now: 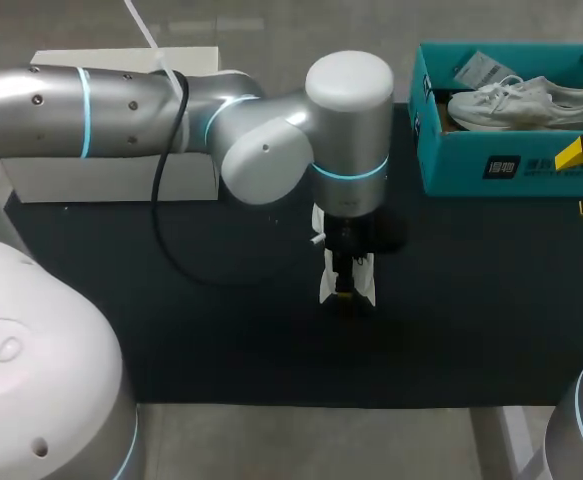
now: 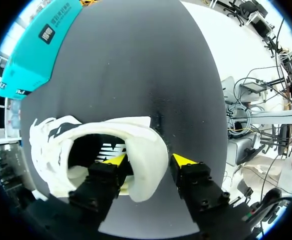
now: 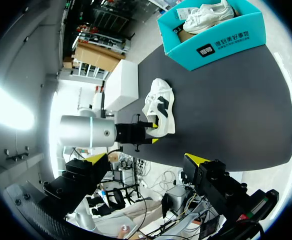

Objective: Take the shoe out of the shoebox, open the shoe tongue, remove and reinsert the insole, then place the shoe into the shoebox

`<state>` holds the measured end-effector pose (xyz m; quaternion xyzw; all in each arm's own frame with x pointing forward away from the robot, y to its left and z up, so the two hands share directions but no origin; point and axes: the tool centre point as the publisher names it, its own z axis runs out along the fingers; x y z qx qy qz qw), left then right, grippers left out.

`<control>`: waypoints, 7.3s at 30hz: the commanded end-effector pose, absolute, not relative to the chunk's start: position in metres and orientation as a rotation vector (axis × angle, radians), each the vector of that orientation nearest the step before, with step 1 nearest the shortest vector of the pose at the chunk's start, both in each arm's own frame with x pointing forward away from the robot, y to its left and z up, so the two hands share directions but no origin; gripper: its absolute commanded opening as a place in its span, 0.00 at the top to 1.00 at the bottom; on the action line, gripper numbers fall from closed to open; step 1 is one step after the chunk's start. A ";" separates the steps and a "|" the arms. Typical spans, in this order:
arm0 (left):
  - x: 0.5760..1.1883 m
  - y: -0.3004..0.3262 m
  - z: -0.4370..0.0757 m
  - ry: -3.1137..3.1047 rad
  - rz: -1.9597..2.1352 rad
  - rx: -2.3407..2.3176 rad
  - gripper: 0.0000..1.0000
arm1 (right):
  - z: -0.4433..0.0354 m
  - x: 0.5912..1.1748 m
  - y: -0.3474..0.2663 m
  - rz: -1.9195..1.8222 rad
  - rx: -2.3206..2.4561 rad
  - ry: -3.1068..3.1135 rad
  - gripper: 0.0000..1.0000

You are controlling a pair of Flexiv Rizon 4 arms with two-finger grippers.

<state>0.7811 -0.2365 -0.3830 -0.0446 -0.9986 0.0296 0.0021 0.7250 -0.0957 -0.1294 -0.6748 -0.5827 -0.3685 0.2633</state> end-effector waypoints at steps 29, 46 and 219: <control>0.786 -0.251 -0.401 -3.092 0.156 -0.220 0.46 | -0.130 0.724 -0.095 -0.995 -1.829 -1.576 0.00; 0.771 -0.238 -0.389 -3.011 0.163 -0.180 1.00 | -0.130 0.724 -0.095 -0.995 -1.829 -1.576 0.00; 1.033 0.235 -0.138 -2.894 -0.012 -0.075 1.00 | -0.130 0.724 -0.095 -0.995 -1.829 -1.576 0.00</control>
